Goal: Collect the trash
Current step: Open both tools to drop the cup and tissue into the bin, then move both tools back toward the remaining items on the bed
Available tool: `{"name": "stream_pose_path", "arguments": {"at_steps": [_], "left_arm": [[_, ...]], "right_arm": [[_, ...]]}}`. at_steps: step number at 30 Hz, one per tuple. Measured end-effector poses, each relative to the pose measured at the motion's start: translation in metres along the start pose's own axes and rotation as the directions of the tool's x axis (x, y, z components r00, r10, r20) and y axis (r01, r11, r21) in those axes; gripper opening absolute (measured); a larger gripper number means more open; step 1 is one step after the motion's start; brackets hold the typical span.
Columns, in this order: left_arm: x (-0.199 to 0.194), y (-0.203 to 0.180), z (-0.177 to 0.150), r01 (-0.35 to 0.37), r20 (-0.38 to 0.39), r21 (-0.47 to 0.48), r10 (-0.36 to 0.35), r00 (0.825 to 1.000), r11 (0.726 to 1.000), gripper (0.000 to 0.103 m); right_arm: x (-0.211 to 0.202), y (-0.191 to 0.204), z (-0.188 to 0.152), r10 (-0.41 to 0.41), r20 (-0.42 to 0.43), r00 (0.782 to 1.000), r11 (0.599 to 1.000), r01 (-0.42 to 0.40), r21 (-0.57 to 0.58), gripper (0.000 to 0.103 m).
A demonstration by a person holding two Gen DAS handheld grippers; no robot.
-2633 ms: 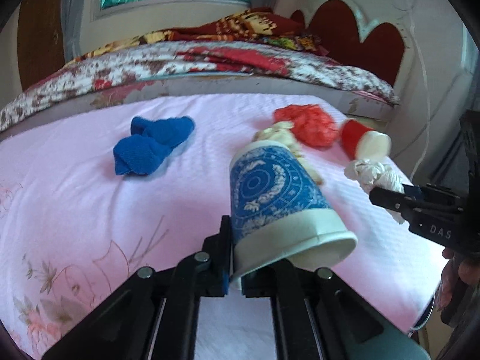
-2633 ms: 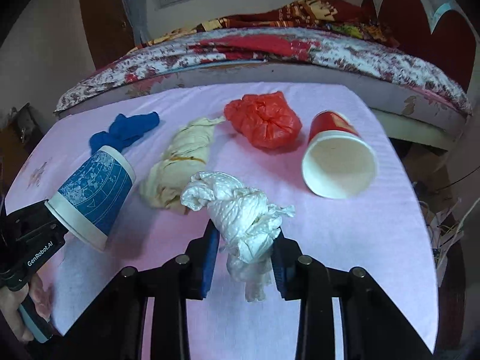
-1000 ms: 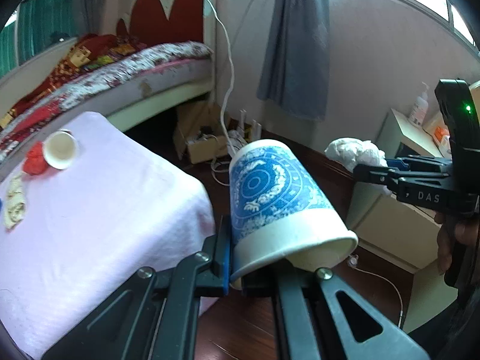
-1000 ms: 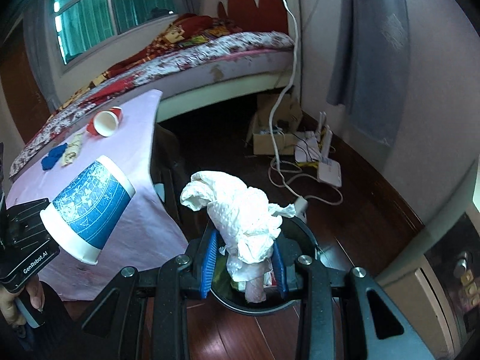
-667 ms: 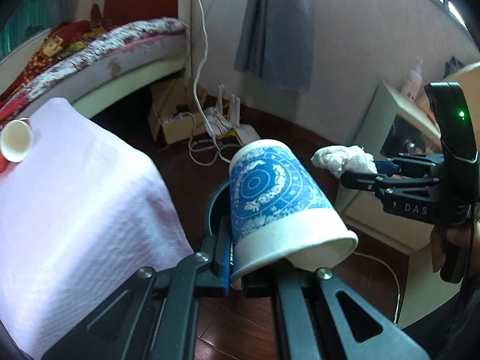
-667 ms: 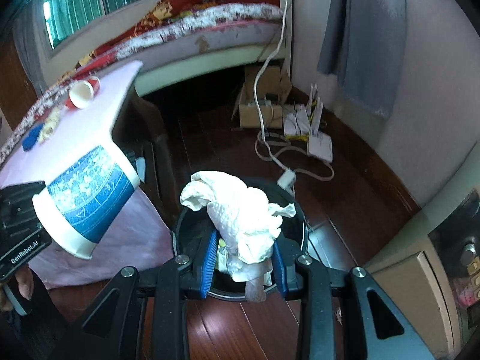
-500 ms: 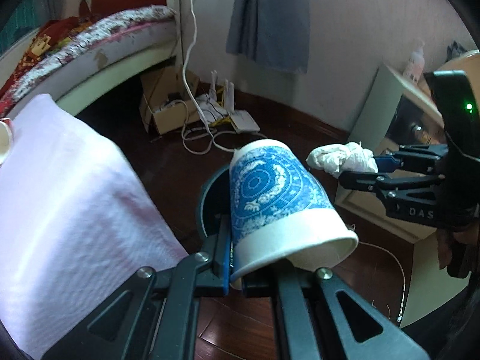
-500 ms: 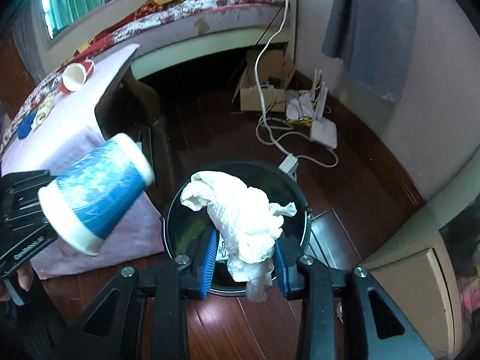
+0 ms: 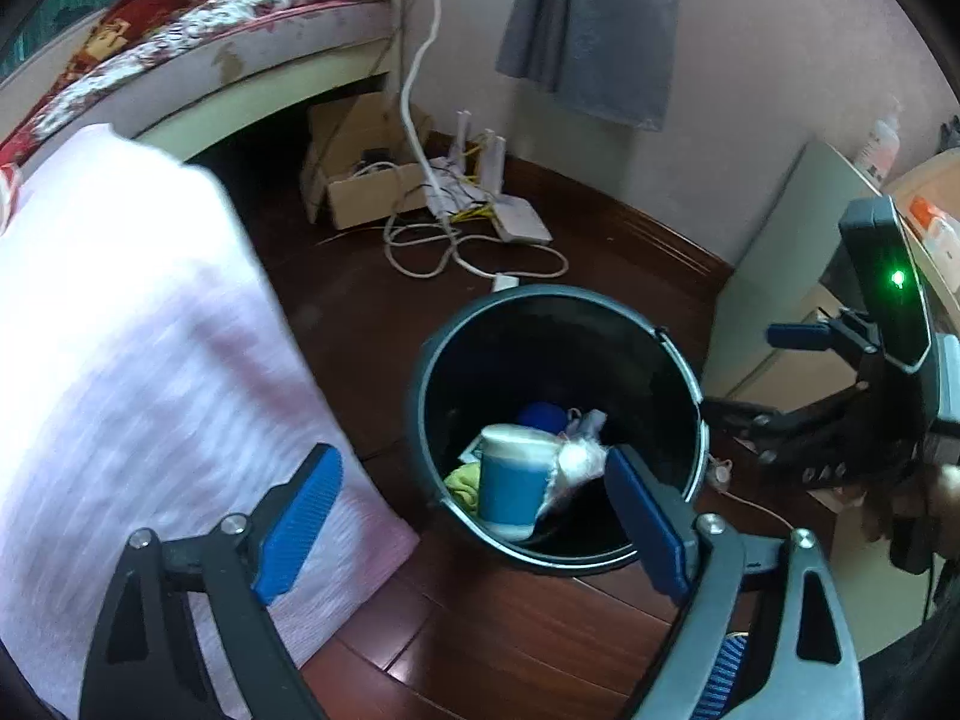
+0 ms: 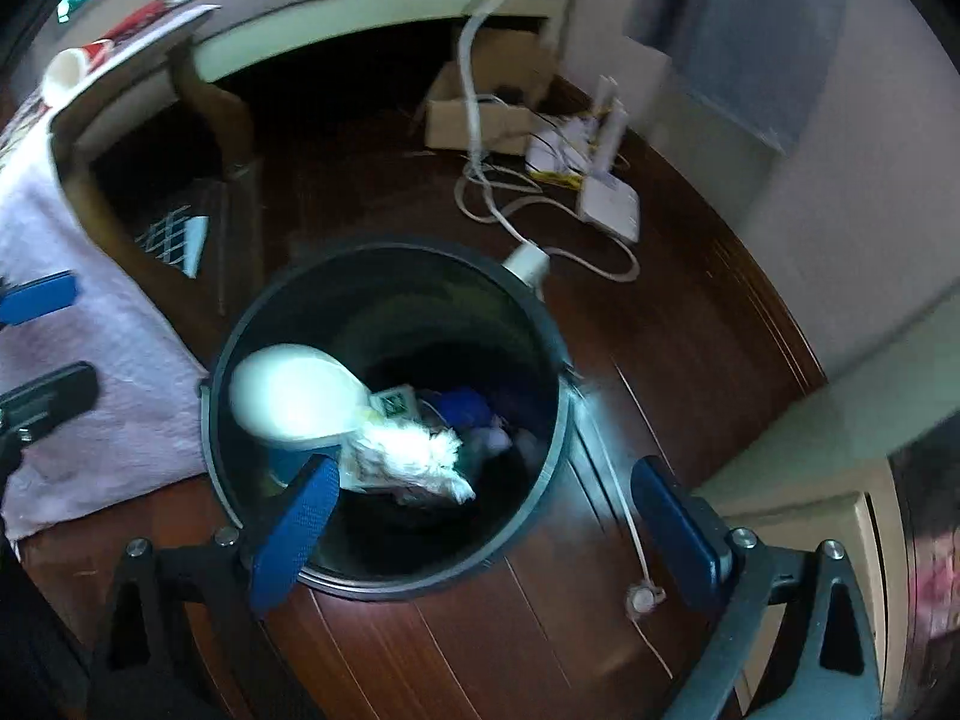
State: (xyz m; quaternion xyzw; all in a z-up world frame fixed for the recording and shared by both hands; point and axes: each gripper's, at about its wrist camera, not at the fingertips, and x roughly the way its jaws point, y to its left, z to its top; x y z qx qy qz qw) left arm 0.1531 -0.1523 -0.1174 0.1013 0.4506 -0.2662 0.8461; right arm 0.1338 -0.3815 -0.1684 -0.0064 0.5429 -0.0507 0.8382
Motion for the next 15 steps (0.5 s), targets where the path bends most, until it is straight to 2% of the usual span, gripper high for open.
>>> {"name": "stream_pose_path", "arguments": {"at_steps": [4,15], "left_arm": [[-0.009,0.003,-0.009,-0.04,0.009,-0.015,0.04,0.999,0.999,0.099],[-0.042,0.008,-0.006,-0.096,0.074,-0.023,0.098,0.992,0.995,0.101]], "right_arm": [[-0.009,-0.001,-0.002,0.007,-0.004,1.0,1.0,-0.007,0.03,0.103],[-0.057,0.017,0.005,0.023,0.088,0.996,1.0,-0.024,0.019,0.103]]}}
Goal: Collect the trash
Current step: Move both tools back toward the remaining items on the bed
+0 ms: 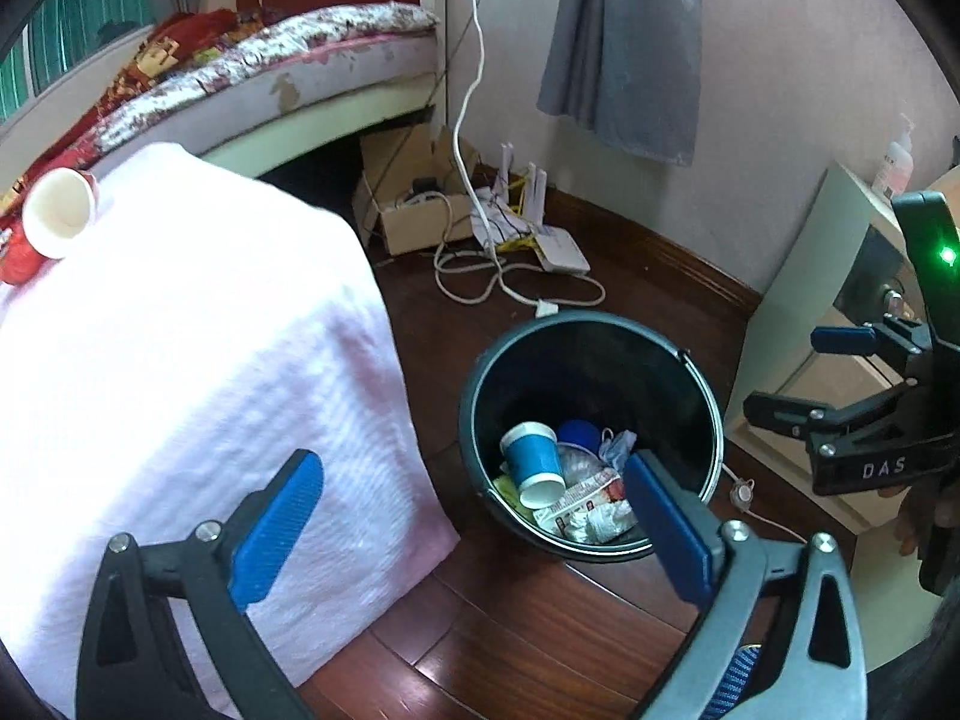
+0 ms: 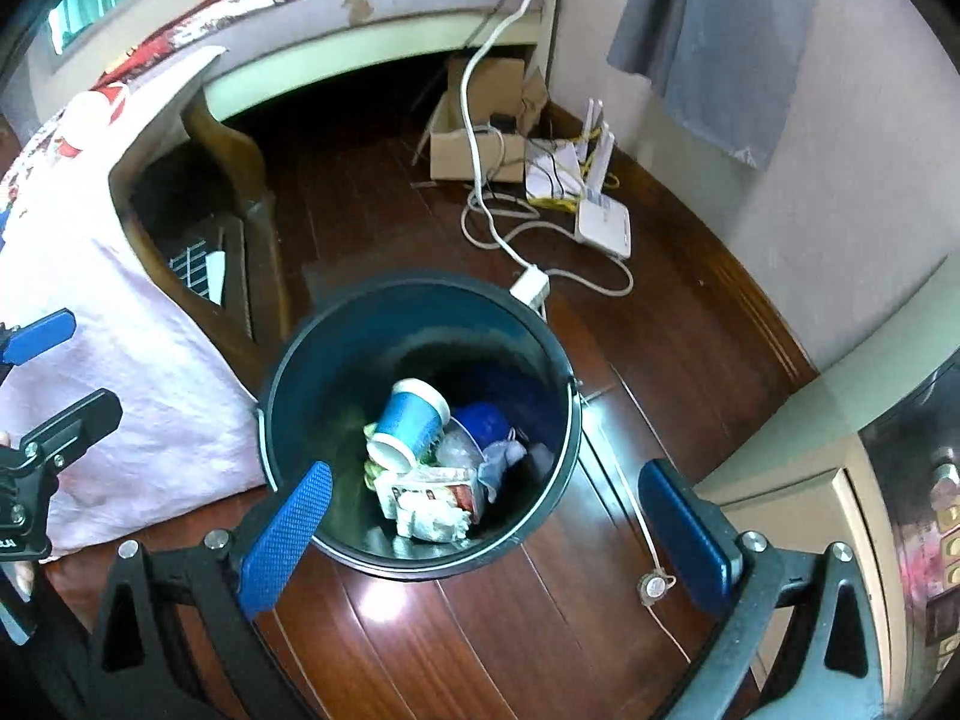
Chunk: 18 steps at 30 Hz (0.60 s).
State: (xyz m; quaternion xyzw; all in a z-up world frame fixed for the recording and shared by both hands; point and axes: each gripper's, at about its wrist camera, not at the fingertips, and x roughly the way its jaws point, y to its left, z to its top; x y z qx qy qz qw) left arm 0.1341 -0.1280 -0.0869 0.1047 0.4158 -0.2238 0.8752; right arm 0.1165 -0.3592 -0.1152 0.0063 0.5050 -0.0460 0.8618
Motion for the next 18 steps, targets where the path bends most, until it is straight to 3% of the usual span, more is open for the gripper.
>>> {"name": "stream_pose_path", "arguments": {"at_steps": [18], "left_arm": [[-0.057,0.015,0.001,-0.066,0.083,-0.025,0.068,0.994,0.997,0.102]], "right_arm": [[-0.056,0.026,0.001,0.053,0.098,0.994,0.999,-0.054,0.001,0.103]]}}
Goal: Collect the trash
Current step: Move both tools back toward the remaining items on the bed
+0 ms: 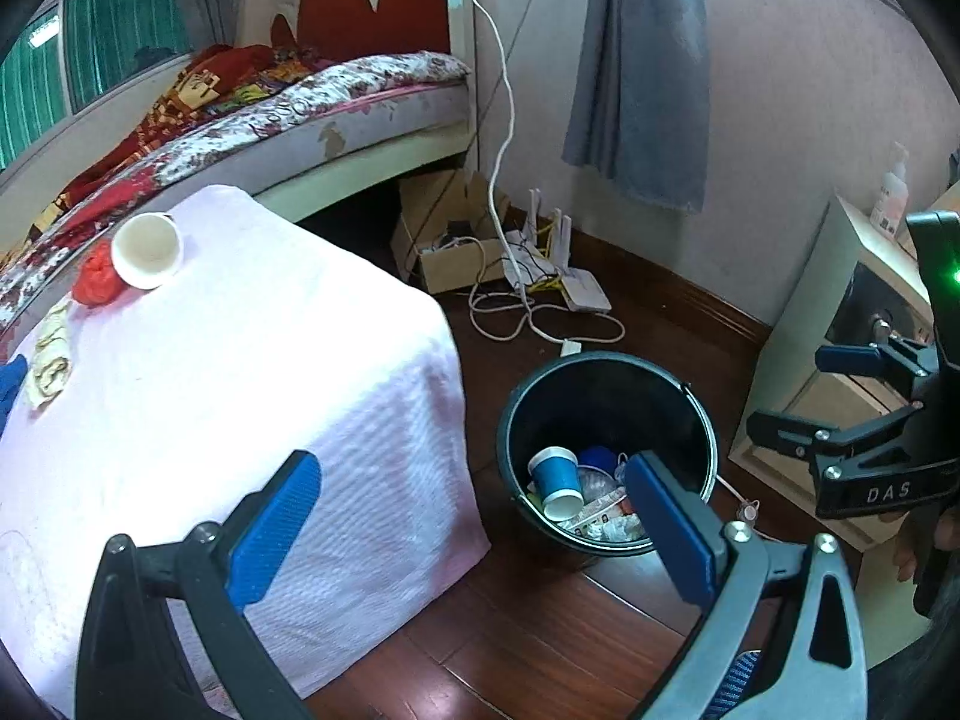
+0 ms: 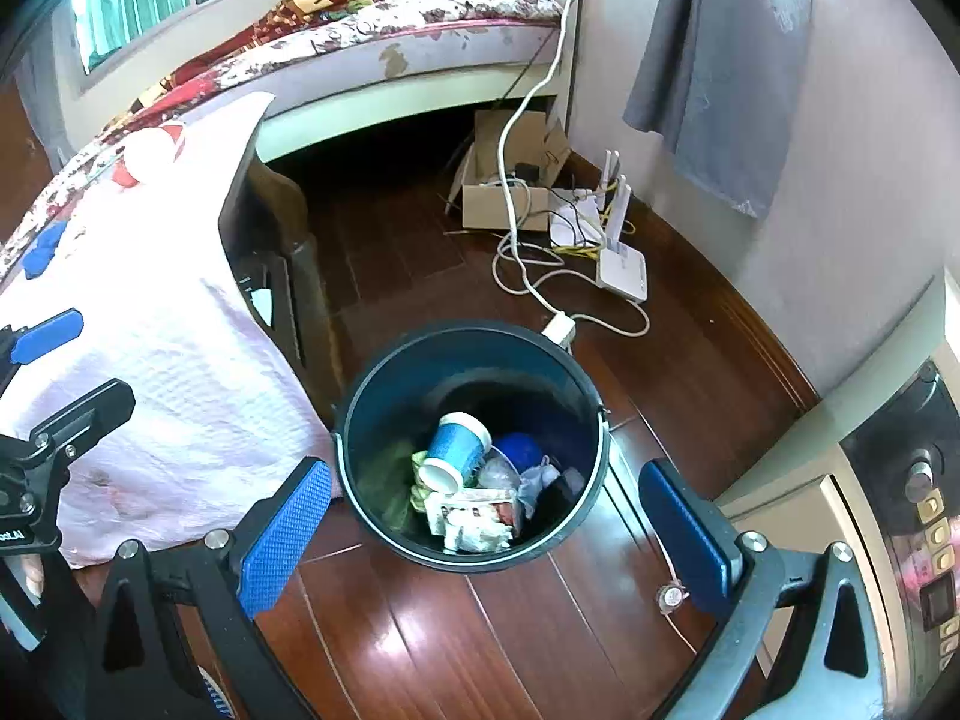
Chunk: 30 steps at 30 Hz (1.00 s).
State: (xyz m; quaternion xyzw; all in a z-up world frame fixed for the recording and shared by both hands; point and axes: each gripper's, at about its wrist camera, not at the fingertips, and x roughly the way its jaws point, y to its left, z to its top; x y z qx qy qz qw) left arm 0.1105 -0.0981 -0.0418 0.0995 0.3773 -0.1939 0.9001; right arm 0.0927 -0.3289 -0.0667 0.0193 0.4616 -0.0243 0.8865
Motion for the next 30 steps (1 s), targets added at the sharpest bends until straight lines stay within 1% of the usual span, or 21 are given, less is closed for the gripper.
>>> {"name": "stream_pose_path", "arguments": {"at_steps": [7,12,16,18,21,25,27,28,30], "left_arm": [[-0.02,0.018,-0.001,-0.035,0.033,-0.028,0.036,0.999,0.999,0.102],[-0.037,0.048,-0.001,-0.071,0.067,-0.056,0.075,0.995,0.996,0.102],[-0.047,0.079,0.0,-0.115,0.083,-0.094,0.123,0.989,0.989,0.102],[-0.052,0.098,-0.002,-0.143,0.085,-0.118,0.154,0.984,0.983,0.102],[-0.057,0.125,-0.005,-0.182,0.079,-0.154,0.196,0.977,0.971,0.102],[-0.06,0.161,-0.014,-0.225,0.065,-0.203,0.242,0.968,0.953,0.102],[-0.061,0.181,-0.018,-0.237,0.051,-0.232,0.255,0.966,0.943,0.102],[-0.061,0.191,-0.019,-0.241,0.05,-0.25,0.261,0.964,0.938,0.102],[-0.064,0.213,-0.022,-0.263,0.056,-0.292,0.29,0.955,0.92,0.102]], "right_arm": [[-0.01,0.025,0.01,0.042,0.037,0.998,0.999,-0.042,-0.012,0.103],[-0.01,0.052,0.023,0.083,0.064,0.994,0.996,-0.08,-0.05,0.103],[-0.008,0.082,0.039,0.134,0.093,0.987,0.989,-0.126,-0.083,0.103],[-0.007,0.096,0.046,0.155,0.103,0.983,0.985,-0.145,-0.097,0.103],[-0.003,0.124,0.058,0.209,0.115,0.971,0.973,-0.195,-0.126,0.103],[0.002,0.159,0.07,0.251,0.134,0.959,0.962,-0.231,-0.149,0.103],[0.009,0.175,0.075,0.241,0.131,0.962,0.963,-0.22,-0.159,0.103],[0.015,0.186,0.079,0.237,0.115,0.965,0.96,-0.215,-0.177,0.103],[0.02,0.2,0.085,0.222,0.098,0.97,0.961,-0.201,-0.19,0.103]]}}
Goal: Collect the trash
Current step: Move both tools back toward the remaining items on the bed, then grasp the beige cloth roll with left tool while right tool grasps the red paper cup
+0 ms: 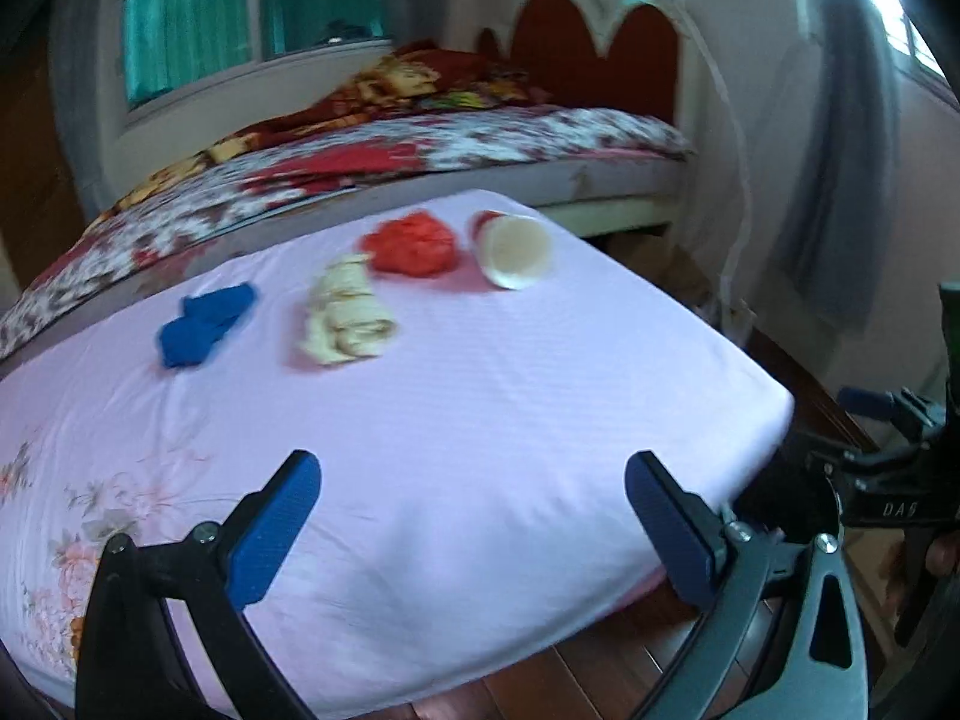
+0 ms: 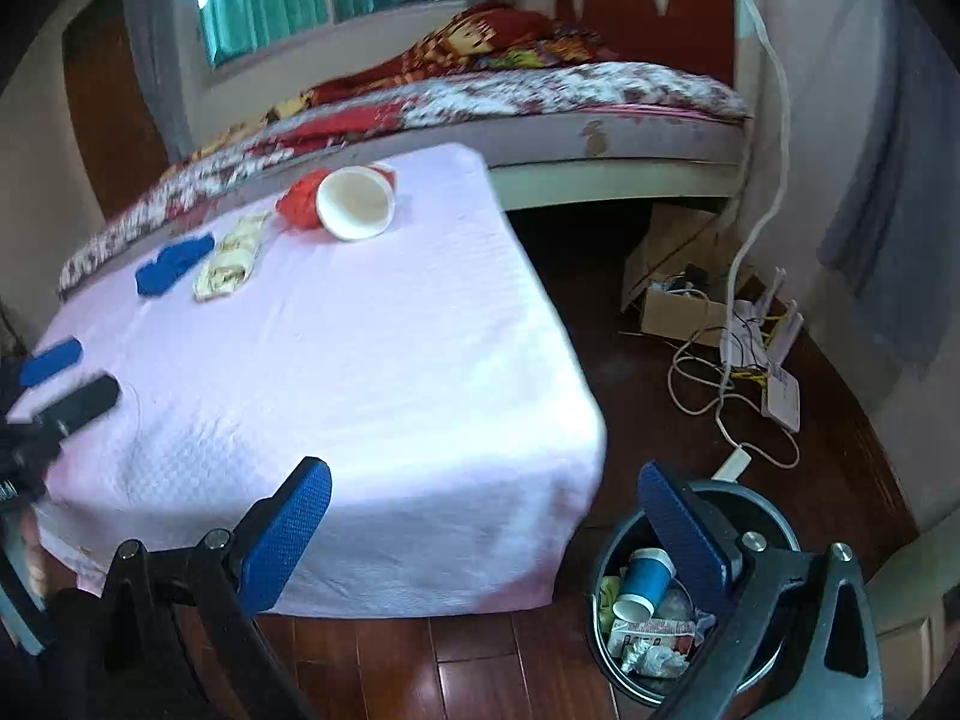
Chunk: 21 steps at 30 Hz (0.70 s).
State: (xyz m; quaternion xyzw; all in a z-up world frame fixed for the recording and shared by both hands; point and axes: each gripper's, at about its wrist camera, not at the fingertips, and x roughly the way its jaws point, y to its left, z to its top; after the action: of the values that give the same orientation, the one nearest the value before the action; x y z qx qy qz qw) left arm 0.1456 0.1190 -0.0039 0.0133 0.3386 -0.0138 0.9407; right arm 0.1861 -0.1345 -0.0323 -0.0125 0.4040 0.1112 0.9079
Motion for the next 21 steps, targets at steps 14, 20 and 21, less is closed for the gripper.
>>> {"name": "stream_pose_path", "arguments": {"at_steps": [14,20,21], "left_arm": [[0.095,0.058,0.054,-0.078,-0.011,-0.115,0.077,0.997,0.99,0.095],[0.14,0.066,0.063,-0.096,-0.093,-0.135,0.084,0.992,0.986,0.095],[0.145,0.067,0.064,-0.101,-0.101,-0.142,0.087,0.991,0.985,0.094]], "right_arm": [[0.089,0.063,0.123,0.027,0.022,0.999,0.989,-0.024,-0.147,0.098],[0.142,0.071,0.159,0.026,-0.033,0.999,0.987,-0.031,-0.156,0.087],[0.149,0.072,0.163,0.018,-0.039,0.999,0.987,-0.024,-0.157,0.086]]}}
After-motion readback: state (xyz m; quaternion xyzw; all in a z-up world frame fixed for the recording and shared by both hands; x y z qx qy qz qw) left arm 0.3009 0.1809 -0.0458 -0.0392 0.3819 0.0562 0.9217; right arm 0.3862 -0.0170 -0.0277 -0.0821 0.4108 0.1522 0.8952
